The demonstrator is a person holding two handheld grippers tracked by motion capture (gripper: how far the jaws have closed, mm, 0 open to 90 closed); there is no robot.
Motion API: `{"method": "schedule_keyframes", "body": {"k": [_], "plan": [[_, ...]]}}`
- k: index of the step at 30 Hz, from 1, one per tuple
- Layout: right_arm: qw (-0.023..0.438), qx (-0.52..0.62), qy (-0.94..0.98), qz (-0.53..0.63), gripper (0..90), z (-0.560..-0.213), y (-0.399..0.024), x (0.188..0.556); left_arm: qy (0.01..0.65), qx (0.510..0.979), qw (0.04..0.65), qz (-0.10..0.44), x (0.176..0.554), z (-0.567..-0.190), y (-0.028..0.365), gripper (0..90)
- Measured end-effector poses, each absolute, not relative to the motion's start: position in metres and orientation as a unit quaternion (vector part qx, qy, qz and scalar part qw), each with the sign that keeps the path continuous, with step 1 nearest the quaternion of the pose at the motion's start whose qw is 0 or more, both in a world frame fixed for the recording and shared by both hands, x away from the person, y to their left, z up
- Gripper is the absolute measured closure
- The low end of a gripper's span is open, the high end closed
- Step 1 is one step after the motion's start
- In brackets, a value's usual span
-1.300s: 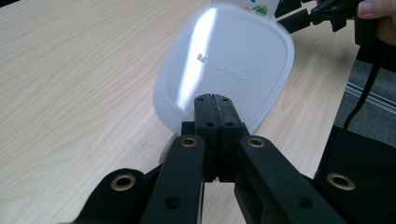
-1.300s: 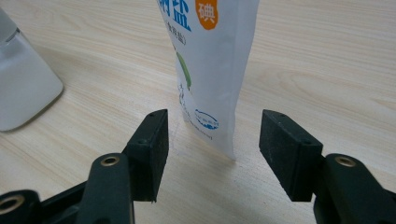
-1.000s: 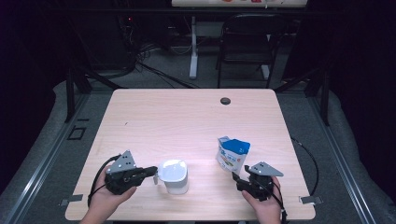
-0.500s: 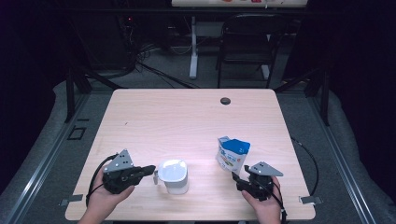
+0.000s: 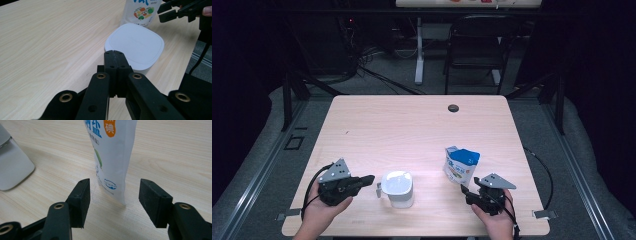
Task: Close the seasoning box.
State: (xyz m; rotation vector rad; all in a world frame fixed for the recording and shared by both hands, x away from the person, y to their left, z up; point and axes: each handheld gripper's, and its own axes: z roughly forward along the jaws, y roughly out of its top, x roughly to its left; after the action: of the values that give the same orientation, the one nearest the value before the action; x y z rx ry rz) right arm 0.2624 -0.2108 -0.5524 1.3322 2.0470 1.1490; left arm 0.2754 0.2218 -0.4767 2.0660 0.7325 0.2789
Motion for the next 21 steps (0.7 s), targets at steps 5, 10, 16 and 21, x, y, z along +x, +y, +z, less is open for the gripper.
{"method": "schedule_keyframes", "body": {"k": [5, 10, 16, 21], "plan": [[0.217, 0.481, 0.74, 0.417, 42.7, -0.552, -0.211, 0.262, 0.31, 0.831, 0.449, 0.111, 0.279, -0.481, 0.228, 90.0], [0.217, 0.481, 0.742, 0.413, 42.7, -0.553, -0.211, 0.262, 0.334, 0.823, 0.447, 0.108, 0.286, -0.492, 0.238, 90.0], [0.217, 0.48, 0.743, 0.414, 42.8, -0.553, -0.21, 0.263, 0.362, 0.817, 0.436, 0.106, 0.294, -0.508, 0.246, 90.0], [0.216, 0.48, 0.744, 0.412, 42.8, -0.553, -0.209, 0.263, 0.379, 0.812, 0.429, 0.113, 0.298, -0.514, 0.254, 90.0]]}}
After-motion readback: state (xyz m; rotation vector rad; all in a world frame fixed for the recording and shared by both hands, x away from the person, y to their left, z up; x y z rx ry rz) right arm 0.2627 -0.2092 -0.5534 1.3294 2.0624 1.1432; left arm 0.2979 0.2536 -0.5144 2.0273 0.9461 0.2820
